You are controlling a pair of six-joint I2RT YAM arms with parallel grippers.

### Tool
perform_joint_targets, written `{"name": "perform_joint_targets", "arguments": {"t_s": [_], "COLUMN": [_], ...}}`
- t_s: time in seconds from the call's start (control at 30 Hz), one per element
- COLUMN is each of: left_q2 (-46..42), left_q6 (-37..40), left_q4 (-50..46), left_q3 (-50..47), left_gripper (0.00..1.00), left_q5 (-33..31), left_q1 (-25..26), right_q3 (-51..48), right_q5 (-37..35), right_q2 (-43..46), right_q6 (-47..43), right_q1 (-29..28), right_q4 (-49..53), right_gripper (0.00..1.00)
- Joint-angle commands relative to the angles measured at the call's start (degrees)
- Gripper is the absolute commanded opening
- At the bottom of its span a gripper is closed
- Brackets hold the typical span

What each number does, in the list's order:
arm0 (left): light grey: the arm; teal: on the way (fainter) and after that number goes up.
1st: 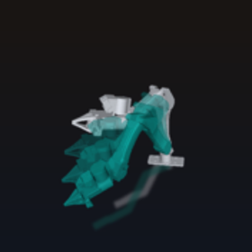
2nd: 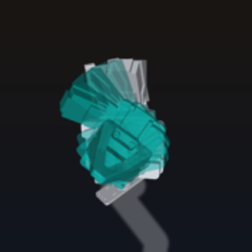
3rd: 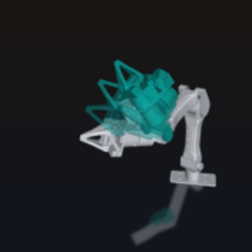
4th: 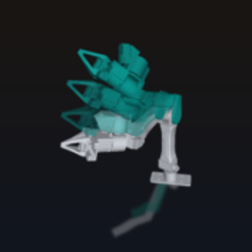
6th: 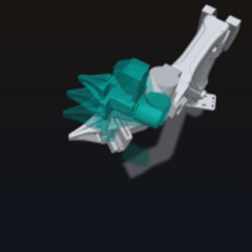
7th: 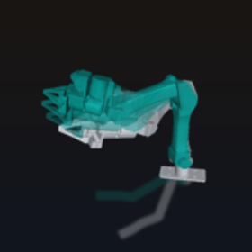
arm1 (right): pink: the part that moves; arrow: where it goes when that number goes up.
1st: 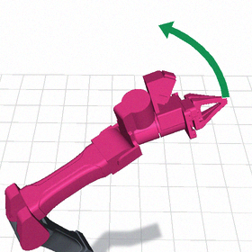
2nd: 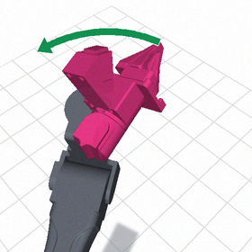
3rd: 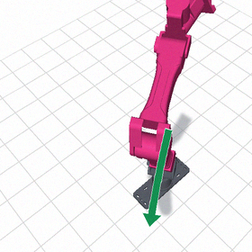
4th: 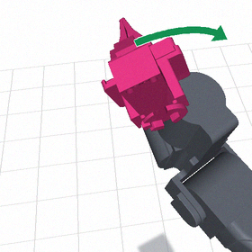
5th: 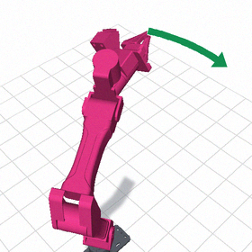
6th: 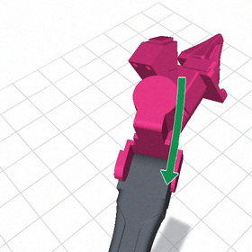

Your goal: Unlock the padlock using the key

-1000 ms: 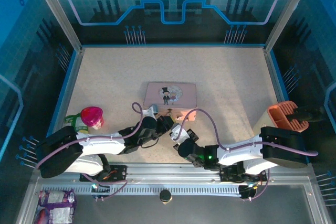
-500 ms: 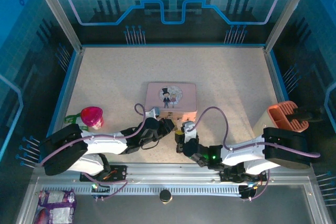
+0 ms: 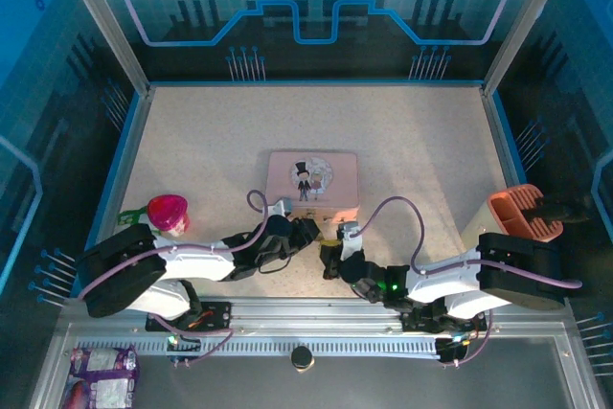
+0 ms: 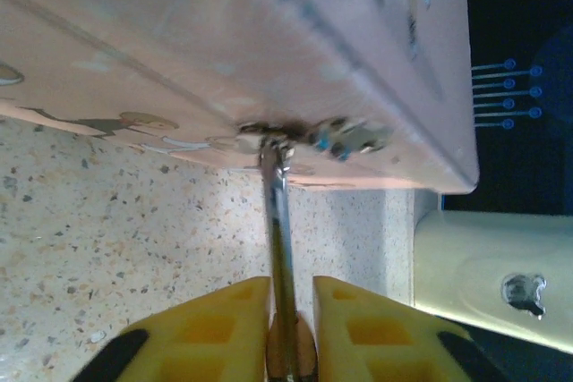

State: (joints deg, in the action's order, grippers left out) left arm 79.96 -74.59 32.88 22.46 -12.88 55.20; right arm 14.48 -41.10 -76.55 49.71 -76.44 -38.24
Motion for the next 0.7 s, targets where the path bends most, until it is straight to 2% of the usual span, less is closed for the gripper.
{"name": "perform_joint_targets", "arguments": {"t_s": [0.0, 0.13, 0.3, 0.4, 0.5, 0.67], "left_q2": [0.87, 1.02, -0.44, -3.97, -9.78, -20.77], "left_q6": [-1.4, -2.12, -1.68, 1.22, 6.41, 21.59], "left_q4": [5.51, 4.49, 3.22, -1.53, -9.64, -20.11], "left_q3": [0.27, -0.93, -2.42, -2.34, -2.09, -1.03], "left_gripper": [0.28, 0.42, 0.49, 0.55, 0.61, 0.69], "left_q5": [-1.95, -2.39, -2.7, -3.46, -4.76, -4.43], "left_q1": [-2.02, -3.14, -4.3, -4.7, -5.49, -8.37], "right_q3": [-1.25, -1.98, -2.32, -2.34, -3.04, -0.97], "right_q5": [0.96, 1.29, 1.44, 1.98, 4.52, 13.45], "right_q2": [-1.44, -1.99, -2.76, -2.73, -2.41, -1.32], "right_q6": [2.42, 3.33, 4.38, 5.7, 6.36, 2.86], "right_q1": [0.62, 0.64, 0.66, 1.2, 3.1, 8.86], "right_q4": [-1.96, -2.9, -3.35, -2.22, -1.77, 3.64], "right_gripper": [0.0, 0.0, 0.0, 0.0, 0.09, 0.36]}}
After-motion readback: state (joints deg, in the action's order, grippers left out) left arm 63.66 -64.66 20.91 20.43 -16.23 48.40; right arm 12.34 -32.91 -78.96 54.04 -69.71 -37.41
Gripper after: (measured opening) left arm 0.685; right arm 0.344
